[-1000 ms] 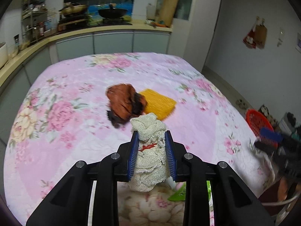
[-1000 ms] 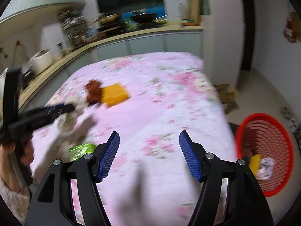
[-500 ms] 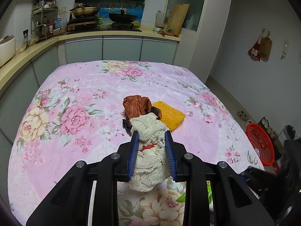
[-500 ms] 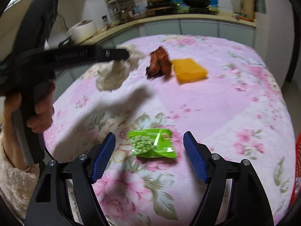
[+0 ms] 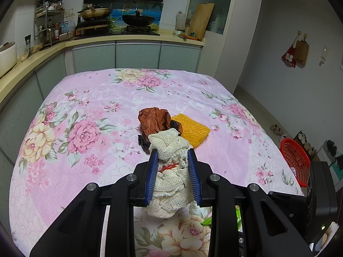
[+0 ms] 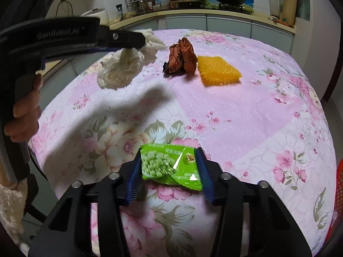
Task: Collect trash
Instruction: 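Lift the mesh cloth and green pea bag toward the red basket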
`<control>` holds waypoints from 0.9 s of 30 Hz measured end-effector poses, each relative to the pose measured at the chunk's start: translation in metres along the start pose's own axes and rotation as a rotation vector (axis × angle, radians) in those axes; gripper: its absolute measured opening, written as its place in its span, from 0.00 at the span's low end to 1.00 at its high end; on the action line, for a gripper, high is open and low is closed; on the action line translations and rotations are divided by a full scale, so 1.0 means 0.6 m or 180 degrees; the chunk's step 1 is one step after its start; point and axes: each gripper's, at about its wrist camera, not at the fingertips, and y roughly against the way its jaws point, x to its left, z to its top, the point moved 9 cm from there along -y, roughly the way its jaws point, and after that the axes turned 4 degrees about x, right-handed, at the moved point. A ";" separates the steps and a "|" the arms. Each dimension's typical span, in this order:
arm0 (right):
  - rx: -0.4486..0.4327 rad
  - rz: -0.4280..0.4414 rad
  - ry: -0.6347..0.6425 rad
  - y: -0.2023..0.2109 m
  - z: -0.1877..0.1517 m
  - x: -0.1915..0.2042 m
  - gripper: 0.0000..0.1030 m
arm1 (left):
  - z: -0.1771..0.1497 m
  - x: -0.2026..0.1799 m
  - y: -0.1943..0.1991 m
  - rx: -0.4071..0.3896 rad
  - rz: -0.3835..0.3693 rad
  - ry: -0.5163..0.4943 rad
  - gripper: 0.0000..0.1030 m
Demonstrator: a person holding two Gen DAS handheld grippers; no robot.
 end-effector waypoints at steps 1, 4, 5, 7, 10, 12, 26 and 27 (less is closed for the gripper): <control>-0.0013 -0.0005 0.0004 0.002 -0.001 0.000 0.43 | 0.000 0.000 0.000 0.0000 0.0003 0.0001 0.26; -0.0116 -0.0044 -0.0036 0.016 0.003 -0.006 0.43 | 0.000 0.000 0.000 -0.0001 0.0012 0.0010 0.26; -0.0147 -0.0054 -0.0057 0.020 0.007 -0.009 0.43 | 0.000 0.000 0.000 -0.0003 0.0015 0.0011 0.26; -0.0243 -0.0111 -0.0129 0.036 0.016 -0.023 0.43 | -0.001 -0.001 0.000 -0.0006 0.0014 0.0006 0.26; -0.0352 -0.0185 -0.0254 0.054 0.028 -0.049 0.43 | -0.002 -0.006 0.000 -0.0016 0.0009 -0.0020 0.26; -0.0423 -0.0223 -0.0368 0.068 0.035 -0.071 0.43 | -0.004 -0.012 -0.001 -0.0019 0.0004 -0.0034 0.26; -0.0832 -0.0508 -0.0812 0.161 0.056 -0.174 0.43 | -0.008 -0.048 -0.008 -0.0109 0.0046 -0.0123 0.26; -0.0846 -0.0545 -0.0837 0.167 0.055 -0.183 0.43 | -0.008 -0.052 -0.009 -0.0116 0.0043 -0.0130 0.26</control>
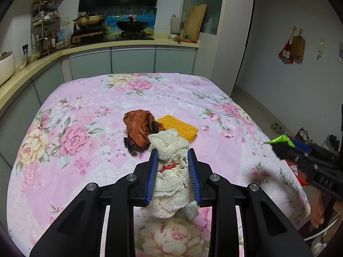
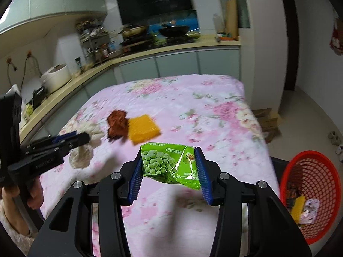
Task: Collect trash
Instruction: 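Lift the mesh cloth and green pea bag toward the red basket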
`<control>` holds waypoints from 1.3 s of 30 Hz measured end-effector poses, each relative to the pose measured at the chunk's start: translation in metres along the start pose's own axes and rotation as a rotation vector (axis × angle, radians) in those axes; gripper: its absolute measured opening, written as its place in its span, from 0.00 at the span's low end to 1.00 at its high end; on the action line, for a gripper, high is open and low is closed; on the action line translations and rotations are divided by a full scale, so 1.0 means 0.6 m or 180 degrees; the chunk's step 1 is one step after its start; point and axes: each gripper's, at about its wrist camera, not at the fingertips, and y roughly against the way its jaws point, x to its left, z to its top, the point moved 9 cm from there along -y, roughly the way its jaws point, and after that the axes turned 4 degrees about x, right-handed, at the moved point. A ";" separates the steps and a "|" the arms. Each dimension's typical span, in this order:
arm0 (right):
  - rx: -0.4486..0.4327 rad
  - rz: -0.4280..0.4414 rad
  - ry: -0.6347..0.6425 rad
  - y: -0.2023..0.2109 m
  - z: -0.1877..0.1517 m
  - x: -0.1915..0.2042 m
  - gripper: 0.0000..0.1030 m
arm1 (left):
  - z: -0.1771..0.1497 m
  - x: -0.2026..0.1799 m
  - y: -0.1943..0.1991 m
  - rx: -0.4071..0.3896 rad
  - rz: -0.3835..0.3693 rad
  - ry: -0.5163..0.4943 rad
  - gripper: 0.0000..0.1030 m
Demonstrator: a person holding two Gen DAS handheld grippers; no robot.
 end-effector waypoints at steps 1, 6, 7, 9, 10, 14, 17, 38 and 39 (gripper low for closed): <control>-0.0012 -0.0026 -0.0013 0.003 0.002 -0.006 0.43 | 0.001 -0.003 -0.001 -0.0004 -0.0007 -0.0004 0.26; -0.0105 -0.0187 -0.0125 0.030 0.015 -0.054 0.43 | 0.010 -0.033 -0.010 0.0005 -0.0083 -0.0055 0.26; -0.0127 -0.0213 -0.0155 0.037 0.016 -0.063 0.43 | 0.013 -0.043 -0.012 0.0002 -0.0096 -0.0081 0.26; -0.0182 -0.0277 -0.0234 0.052 0.019 -0.090 0.43 | 0.020 -0.060 -0.014 -0.0011 -0.0139 -0.0120 0.26; -0.0201 -0.0300 -0.0260 0.058 0.019 -0.099 0.43 | 0.022 -0.067 -0.014 -0.0012 -0.0159 -0.0131 0.26; -0.0317 -0.0441 -0.0419 0.090 0.020 -0.149 0.43 | 0.034 -0.109 -0.018 -0.0016 -0.0248 -0.0214 0.26; -0.0383 -0.0536 -0.0561 0.112 0.021 -0.187 0.43 | 0.046 -0.152 -0.021 -0.0009 -0.0347 -0.0314 0.26; -0.0443 -0.1252 -0.1170 0.184 0.003 -0.351 0.43 | 0.075 -0.406 -0.069 0.0170 -0.0908 -0.0774 0.26; -0.0439 -0.1270 -0.1180 0.183 0.002 -0.354 0.43 | 0.073 -0.414 -0.073 0.0184 -0.0920 -0.0798 0.26</control>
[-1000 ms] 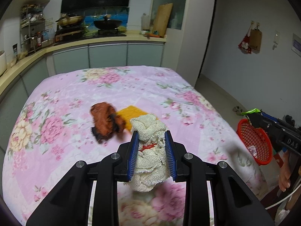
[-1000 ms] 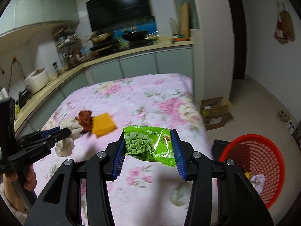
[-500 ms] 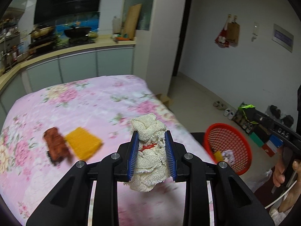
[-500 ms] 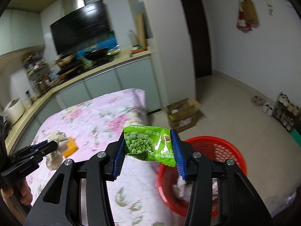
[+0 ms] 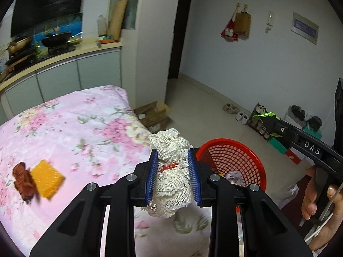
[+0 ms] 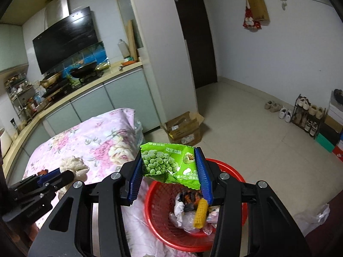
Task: Collect trash
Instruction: 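Lift the mesh cloth and green pea bag toward the red basket, then open both tools over the red basket to drop cloth and pea bag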
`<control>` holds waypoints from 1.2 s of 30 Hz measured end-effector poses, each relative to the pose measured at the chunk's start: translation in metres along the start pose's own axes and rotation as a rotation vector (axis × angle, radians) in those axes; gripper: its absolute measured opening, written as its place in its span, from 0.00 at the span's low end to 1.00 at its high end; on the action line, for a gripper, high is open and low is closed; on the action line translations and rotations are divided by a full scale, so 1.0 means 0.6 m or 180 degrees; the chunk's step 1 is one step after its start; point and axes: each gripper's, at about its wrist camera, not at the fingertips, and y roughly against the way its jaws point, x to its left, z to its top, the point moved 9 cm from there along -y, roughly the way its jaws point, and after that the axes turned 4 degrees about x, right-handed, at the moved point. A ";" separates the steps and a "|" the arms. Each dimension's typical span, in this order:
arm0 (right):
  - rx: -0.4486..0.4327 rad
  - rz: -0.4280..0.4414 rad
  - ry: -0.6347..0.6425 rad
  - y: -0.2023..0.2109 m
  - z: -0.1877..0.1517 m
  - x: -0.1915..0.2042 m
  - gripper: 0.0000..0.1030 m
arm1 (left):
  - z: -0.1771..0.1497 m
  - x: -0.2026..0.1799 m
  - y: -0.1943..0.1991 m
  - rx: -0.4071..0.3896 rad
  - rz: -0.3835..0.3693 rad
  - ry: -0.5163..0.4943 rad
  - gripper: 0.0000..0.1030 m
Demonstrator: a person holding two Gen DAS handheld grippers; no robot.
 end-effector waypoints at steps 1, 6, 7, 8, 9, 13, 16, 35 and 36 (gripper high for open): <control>0.0008 -0.0028 -0.0016 -0.002 -0.001 -0.005 0.43 | 0.001 -0.007 -0.006 0.0014 -0.0014 -0.0017 0.26; 0.0015 -0.0141 -0.0036 -0.006 -0.001 -0.020 0.43 | -0.002 -0.039 -0.032 0.0093 -0.0085 -0.0098 0.26; 0.0011 -0.0164 -0.0040 -0.007 -0.001 -0.023 0.43 | -0.003 -0.044 -0.037 0.0107 -0.0095 -0.0112 0.26; 0.0013 -0.0167 -0.0055 -0.006 0.000 -0.025 0.43 | -0.003 -0.049 -0.041 0.0122 -0.0105 -0.0120 0.26; 0.0014 -0.0170 -0.0070 -0.006 0.000 -0.028 0.43 | -0.004 -0.054 -0.047 0.0141 -0.0116 -0.0130 0.26; 0.0021 -0.0237 -0.0139 -0.008 0.002 -0.046 0.43 | -0.004 -0.070 -0.063 0.0187 -0.0136 -0.0174 0.26; 0.0036 -0.0271 -0.0175 -0.010 0.002 -0.054 0.43 | -0.004 -0.083 -0.073 0.0216 -0.0153 -0.0221 0.26; 0.0177 -0.0377 -0.0423 -0.034 -0.004 -0.110 0.43 | 0.001 -0.144 -0.126 0.0430 -0.0319 -0.0366 0.26; 0.0183 -0.0380 -0.0435 -0.035 -0.004 -0.112 0.43 | -0.001 -0.148 -0.132 0.0451 -0.0332 -0.0372 0.26</control>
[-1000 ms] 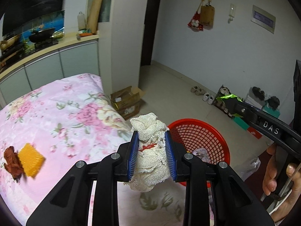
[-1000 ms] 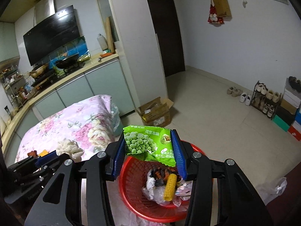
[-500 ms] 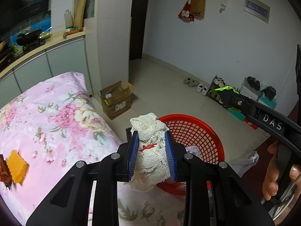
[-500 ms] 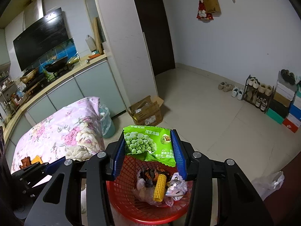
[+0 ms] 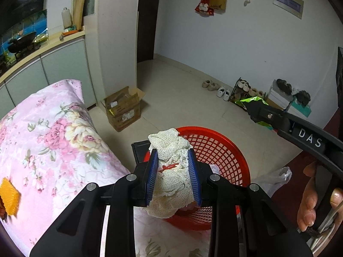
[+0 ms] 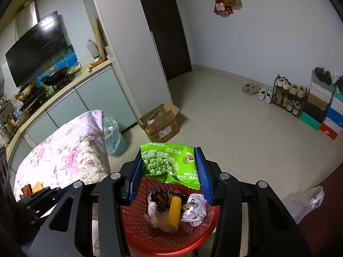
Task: Collect trash
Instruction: 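Open both tools over the red basket to drop cloth and pea bag, then return both tools to the brown bag and yellow mesh sleeve on the bedspread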
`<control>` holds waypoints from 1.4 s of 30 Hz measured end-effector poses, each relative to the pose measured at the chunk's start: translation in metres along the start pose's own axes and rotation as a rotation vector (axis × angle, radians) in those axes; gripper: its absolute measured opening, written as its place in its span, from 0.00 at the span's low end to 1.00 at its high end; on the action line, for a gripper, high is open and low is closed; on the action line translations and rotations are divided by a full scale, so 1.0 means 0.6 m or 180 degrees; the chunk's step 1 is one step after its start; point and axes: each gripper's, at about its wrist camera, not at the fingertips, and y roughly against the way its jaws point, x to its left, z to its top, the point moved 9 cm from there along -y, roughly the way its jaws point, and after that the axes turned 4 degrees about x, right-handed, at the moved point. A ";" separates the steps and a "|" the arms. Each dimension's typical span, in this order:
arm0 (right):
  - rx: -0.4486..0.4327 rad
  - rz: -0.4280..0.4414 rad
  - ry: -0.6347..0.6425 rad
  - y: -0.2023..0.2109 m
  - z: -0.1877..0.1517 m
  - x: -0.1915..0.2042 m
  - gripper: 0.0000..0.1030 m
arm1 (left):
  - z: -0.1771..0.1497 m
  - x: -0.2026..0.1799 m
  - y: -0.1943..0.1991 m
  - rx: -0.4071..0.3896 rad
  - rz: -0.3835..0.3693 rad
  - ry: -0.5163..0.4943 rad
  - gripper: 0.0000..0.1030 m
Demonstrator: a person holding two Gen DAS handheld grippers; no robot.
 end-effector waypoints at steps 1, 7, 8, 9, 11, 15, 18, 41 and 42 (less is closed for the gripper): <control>0.0006 -0.0005 -0.0009 -0.001 -0.001 -0.002 0.43 | 0.000 -0.003 -0.004 0.0012 -0.0006 -0.0008 0.26; 0.0083 -0.0009 -0.0073 -0.016 -0.006 -0.009 0.43 | -0.010 -0.014 -0.034 0.0094 0.0002 -0.0055 0.26; 0.0094 -0.0012 -0.0079 -0.018 -0.006 -0.011 0.44 | -0.011 -0.015 -0.039 0.0109 0.0006 -0.0060 0.26; 0.0104 -0.0017 -0.0083 -0.020 -0.007 -0.012 0.44 | -0.011 -0.015 -0.044 0.0121 0.0013 -0.0065 0.26; 0.0128 -0.0034 -0.0098 -0.025 -0.010 -0.016 0.44 | -0.012 -0.017 -0.051 0.0142 0.0032 -0.0072 0.26; 0.0170 -0.0077 -0.0130 -0.033 -0.012 -0.023 0.45 | -0.016 -0.023 -0.061 0.0175 0.0033 -0.0077 0.27; 0.0225 -0.0071 -0.0171 -0.040 -0.016 -0.027 0.50 | -0.017 -0.027 -0.067 0.0198 0.0028 -0.0101 0.30; 0.0012 0.0028 -0.0110 0.009 -0.004 0.004 0.58 | -0.010 0.039 0.039 -0.0214 0.0277 -0.0018 0.70; -0.0004 0.0041 -0.0089 0.012 -0.004 0.010 0.58 | -0.012 0.044 0.047 -0.0235 0.0298 -0.0006 0.70</control>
